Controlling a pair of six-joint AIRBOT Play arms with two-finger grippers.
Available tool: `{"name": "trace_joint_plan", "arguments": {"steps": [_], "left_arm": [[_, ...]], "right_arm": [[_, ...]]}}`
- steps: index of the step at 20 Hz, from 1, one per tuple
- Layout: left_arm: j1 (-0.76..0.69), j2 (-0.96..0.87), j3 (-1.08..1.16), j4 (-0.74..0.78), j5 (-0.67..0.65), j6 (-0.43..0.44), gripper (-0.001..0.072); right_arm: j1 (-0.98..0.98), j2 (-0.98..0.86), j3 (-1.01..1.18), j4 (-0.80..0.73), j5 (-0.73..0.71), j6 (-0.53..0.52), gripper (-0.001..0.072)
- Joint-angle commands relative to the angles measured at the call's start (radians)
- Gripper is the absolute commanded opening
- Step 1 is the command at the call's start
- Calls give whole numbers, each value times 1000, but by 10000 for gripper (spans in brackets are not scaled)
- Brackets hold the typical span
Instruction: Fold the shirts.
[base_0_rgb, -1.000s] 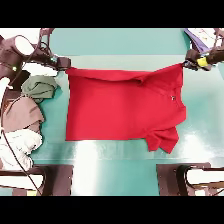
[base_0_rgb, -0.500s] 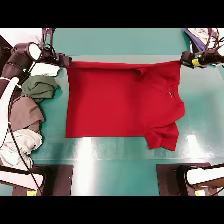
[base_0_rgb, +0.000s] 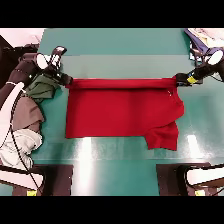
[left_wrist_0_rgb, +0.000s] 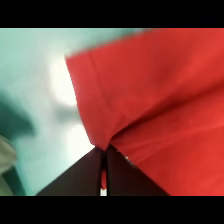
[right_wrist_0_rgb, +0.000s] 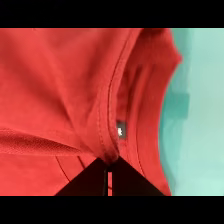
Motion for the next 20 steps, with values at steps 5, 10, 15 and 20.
{"name": "trace_joint_plan", "arguments": {"steps": [5,10,15,20], "left_arm": [[0,0,-45,-56,-31,-10,371],[1,27,-43,20,-222,-39,467],[120,166,-167,-50,-287,-186,462],[343,425,-566,-345,-273,-86,368]], "right_arm": [[2,1,-55,129,60,8,296],[-34,41,-55,177,174,6,314],[-81,177,-55,223,231,-70,314],[-68,273,-55,224,198,-87,314]]}}
